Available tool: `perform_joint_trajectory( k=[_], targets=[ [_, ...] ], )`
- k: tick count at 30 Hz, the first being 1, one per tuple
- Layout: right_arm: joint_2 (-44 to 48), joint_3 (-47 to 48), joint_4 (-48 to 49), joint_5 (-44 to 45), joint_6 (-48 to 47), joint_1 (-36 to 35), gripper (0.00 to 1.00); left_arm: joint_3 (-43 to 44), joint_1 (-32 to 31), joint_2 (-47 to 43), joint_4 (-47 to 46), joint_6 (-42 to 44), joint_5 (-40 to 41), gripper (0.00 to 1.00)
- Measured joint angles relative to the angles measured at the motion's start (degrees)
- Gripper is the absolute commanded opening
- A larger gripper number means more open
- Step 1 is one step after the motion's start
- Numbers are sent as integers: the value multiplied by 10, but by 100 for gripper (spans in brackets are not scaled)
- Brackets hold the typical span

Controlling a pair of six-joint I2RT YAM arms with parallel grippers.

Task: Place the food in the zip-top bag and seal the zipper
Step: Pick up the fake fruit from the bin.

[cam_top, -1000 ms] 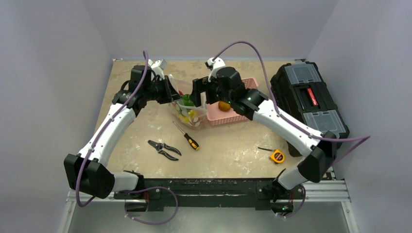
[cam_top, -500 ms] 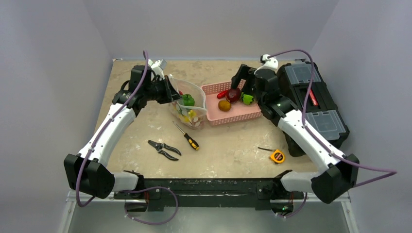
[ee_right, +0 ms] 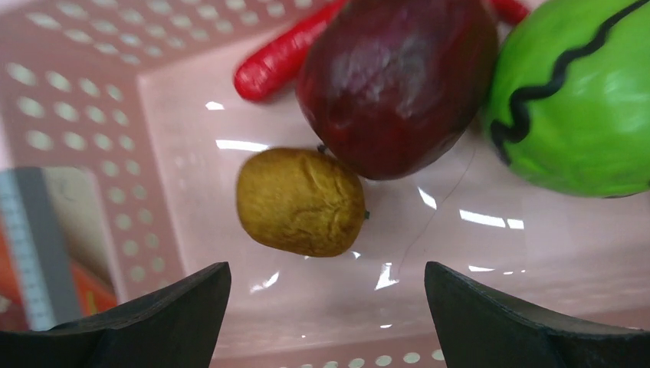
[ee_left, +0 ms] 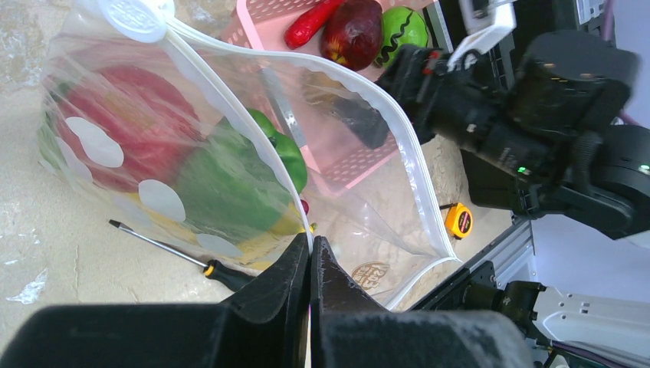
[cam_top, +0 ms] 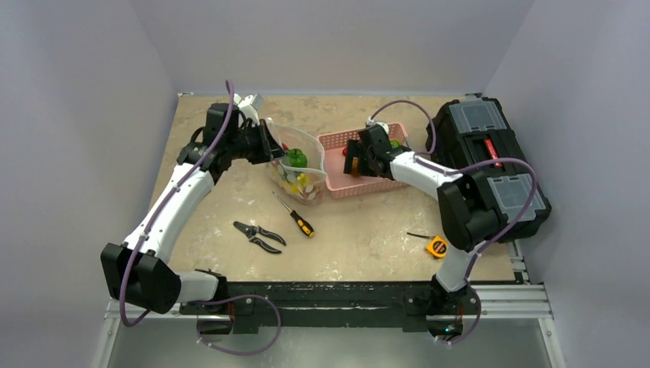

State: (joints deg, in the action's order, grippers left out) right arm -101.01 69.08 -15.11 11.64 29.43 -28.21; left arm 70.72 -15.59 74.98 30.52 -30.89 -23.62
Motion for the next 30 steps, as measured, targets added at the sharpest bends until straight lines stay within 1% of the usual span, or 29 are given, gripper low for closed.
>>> perform_joint_trajectory(
  k=[4,14,24,30],
  targets=[
    [-33,0,-6,-15,-2,0,97,0,0,0,0,0,0,0],
    [-56,1,1,7,-14,0,97,0,0,0,0,0,0,0],
    [-56,5,7,9,-15,-4,97,0,0,0,0,0,-2,0],
    [-56,17,9,20,-7,-7,92,0,0,0,0,0,-2,0]
  ],
)
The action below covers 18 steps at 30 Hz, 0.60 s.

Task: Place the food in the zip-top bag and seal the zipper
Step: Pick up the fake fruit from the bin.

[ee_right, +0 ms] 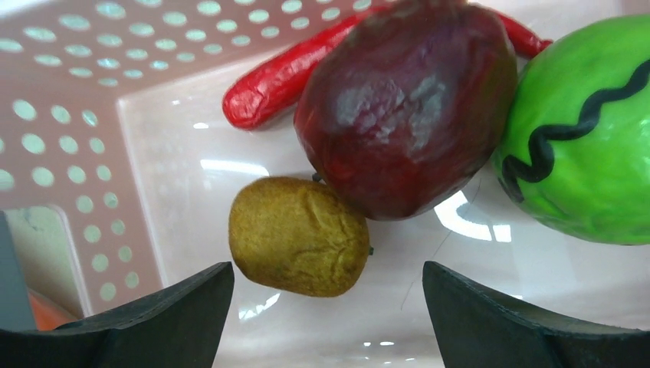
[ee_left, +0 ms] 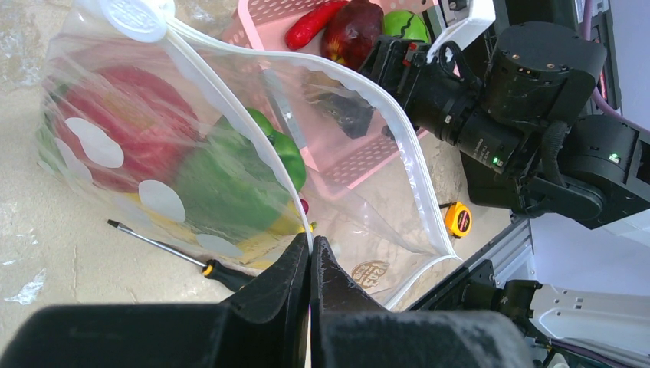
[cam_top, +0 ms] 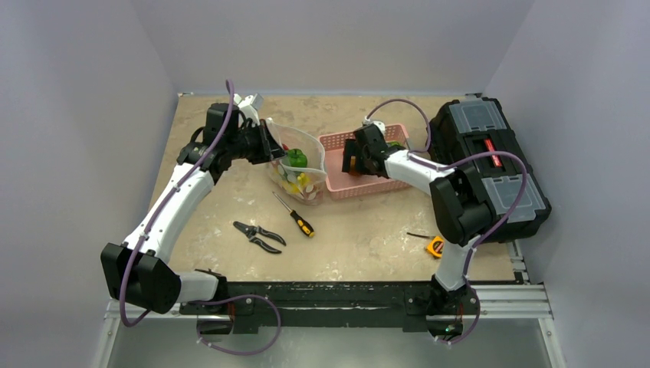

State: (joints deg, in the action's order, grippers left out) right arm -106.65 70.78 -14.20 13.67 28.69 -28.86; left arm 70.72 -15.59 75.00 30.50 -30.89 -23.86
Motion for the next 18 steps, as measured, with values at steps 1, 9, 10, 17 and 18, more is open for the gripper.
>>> perform_joint_trajectory(
  k=[1,9,10,17,18],
  targets=[
    [0,3,-1,4,3,0,91,0,0,0,0,0,0,0],
    [-35,38,9,24,29,-2,81,0,0,0,0,0,0,0],
    [-41,38,10,26,31,-3,78,0,0,0,0,0,0,0],
    [-63,38,9,36,34,-8,50,0,0,1,0,0,0,0],
    [-62,38,9,36,33,-8,45,0,0,1,0,0,0,0]
  ],
)
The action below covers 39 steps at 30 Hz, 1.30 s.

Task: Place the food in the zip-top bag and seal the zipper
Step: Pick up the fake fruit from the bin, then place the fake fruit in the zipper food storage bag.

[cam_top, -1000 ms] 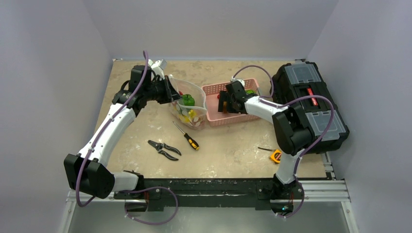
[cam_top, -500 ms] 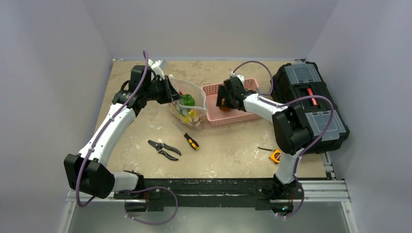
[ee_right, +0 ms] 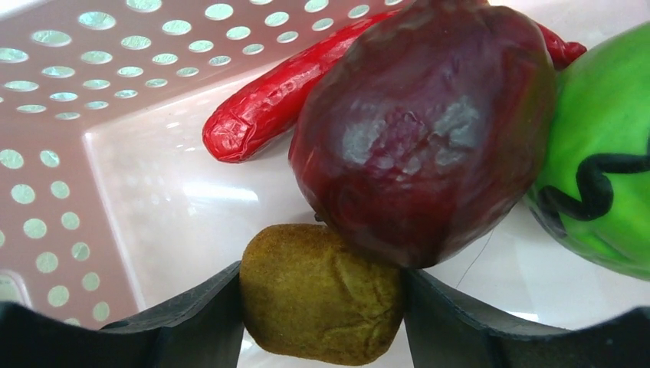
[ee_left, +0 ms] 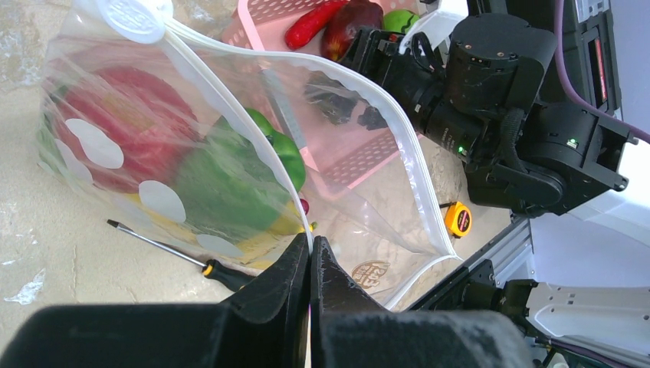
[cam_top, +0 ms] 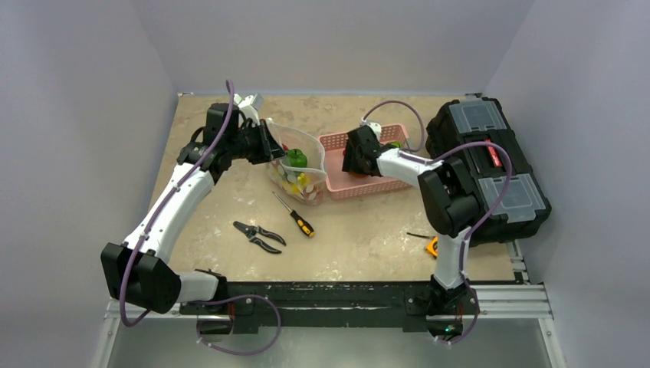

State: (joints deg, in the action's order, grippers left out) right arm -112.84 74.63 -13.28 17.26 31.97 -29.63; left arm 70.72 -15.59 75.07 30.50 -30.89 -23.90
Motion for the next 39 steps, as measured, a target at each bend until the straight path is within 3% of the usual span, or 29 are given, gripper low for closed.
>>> perform_joint_trajectory(
  k=[6,10,19,24,28,33,39],
  targets=[
    [33,-6,-2,1,-11,-1,14,0,0,0,0,0,0,0],
    [103,-20,-5,0,-26,-2,0,0,0,0,0,0,0,0],
    [250,-34,27,-66,-66,-12,0,0,0,0,0,0,0,0],
    [286,2,19,-106,-88,-60,6,0,0,0,0,0,0,0],
    [277,80,2,-127,-107,-116,16,0,0,-1,0,0,0,0],
    [276,109,-2,-151,-115,-162,26,0,0,-1,0,0,0,0],
    [239,122,-25,-159,-117,-184,45,0,0,-5,0,0,0,0]
  ],
)
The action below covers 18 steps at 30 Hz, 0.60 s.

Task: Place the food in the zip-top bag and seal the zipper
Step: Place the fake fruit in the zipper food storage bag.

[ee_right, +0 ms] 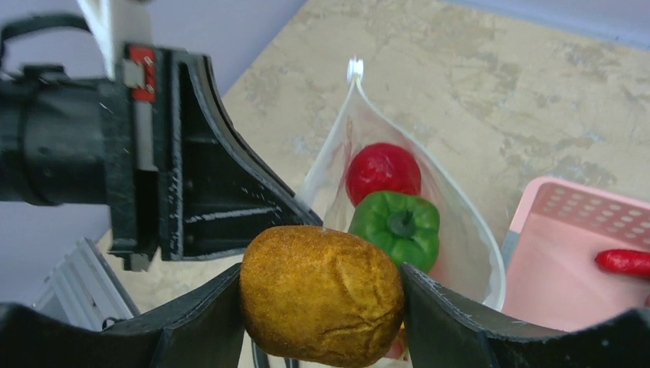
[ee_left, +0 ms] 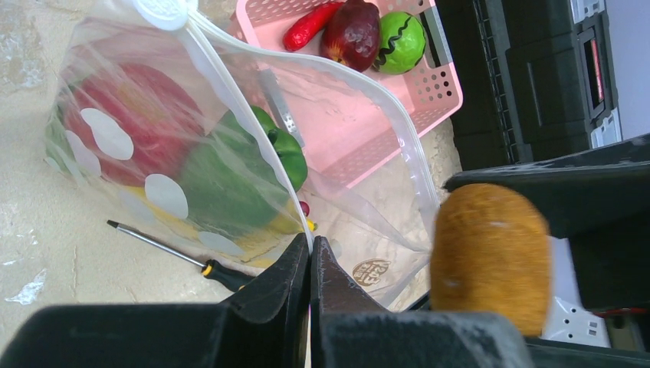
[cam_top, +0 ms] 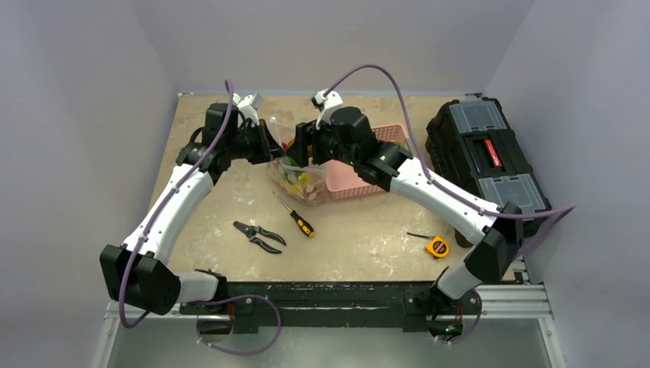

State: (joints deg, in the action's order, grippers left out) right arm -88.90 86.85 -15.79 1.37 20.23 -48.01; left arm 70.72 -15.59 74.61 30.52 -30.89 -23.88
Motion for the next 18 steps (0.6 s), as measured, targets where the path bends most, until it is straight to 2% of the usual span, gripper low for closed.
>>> perform_joint_trajectory(
  k=[13,18],
  targets=[
    [-12,-16,-23,22,-6,-5,78,0,0,-1,0,0,0,0],
    [-12,-17,-35,26,-13,-5,84,0,0,-1,0,0,0,0]
  ],
)
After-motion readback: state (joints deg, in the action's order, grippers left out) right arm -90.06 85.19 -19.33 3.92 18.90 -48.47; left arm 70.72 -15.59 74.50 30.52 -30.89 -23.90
